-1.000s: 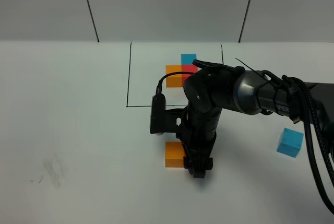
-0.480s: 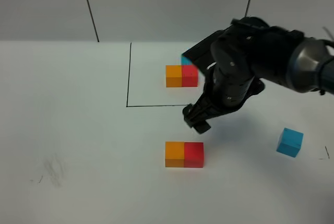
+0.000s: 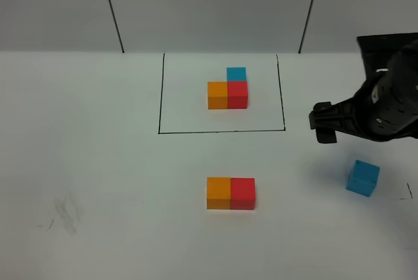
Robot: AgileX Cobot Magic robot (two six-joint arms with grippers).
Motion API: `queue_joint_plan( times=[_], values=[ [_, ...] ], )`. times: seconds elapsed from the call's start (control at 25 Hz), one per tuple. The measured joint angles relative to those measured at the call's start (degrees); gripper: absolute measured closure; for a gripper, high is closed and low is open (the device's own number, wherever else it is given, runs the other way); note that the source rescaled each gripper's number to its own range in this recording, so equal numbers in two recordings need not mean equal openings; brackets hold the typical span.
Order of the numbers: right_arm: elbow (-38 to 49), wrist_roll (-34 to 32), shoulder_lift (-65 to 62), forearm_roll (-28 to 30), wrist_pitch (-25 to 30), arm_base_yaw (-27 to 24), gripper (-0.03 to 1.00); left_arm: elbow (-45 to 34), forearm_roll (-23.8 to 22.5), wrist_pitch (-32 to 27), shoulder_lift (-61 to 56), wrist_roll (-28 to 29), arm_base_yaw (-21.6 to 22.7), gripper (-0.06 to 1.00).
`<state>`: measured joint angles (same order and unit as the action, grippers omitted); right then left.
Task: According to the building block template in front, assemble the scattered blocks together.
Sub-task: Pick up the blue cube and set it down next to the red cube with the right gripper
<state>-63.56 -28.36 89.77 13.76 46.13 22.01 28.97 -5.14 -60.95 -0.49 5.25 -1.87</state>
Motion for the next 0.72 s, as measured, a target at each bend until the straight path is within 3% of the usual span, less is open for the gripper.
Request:
queue_joint_plan(
  times=[0.28,0.72],
  values=[
    [7.0,-2.3,-0.3,-3.2,-8.7,-7.5,0.10,0.0,0.0,0.0,0.0,0.0,0.0,0.73],
    [7.1,1.1,6.6,-6.6,-10.4,-12.0,0.14,0.0,0.0,0.0,0.0,0.0,0.0,0.73]
  ],
)
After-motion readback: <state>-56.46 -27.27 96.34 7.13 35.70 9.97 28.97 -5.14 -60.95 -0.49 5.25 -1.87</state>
